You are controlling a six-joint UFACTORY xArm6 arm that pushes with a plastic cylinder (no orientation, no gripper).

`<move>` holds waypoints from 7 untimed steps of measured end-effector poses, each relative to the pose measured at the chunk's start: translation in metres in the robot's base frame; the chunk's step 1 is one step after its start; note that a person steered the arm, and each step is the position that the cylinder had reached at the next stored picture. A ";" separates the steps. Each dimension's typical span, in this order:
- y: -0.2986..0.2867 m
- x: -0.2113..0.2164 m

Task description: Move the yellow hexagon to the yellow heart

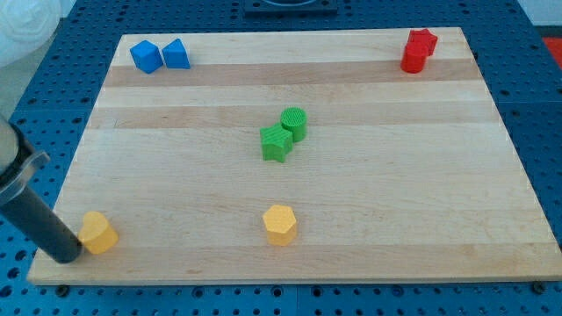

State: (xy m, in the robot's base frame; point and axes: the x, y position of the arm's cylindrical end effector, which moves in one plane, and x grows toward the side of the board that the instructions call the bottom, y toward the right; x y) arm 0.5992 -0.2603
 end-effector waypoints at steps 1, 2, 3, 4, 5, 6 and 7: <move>0.000 0.001; 0.003 -0.003; 0.011 -0.007; 0.018 -0.007; 0.025 0.016; 0.042 0.019; 0.092 0.019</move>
State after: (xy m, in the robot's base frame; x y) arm 0.6181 -0.1685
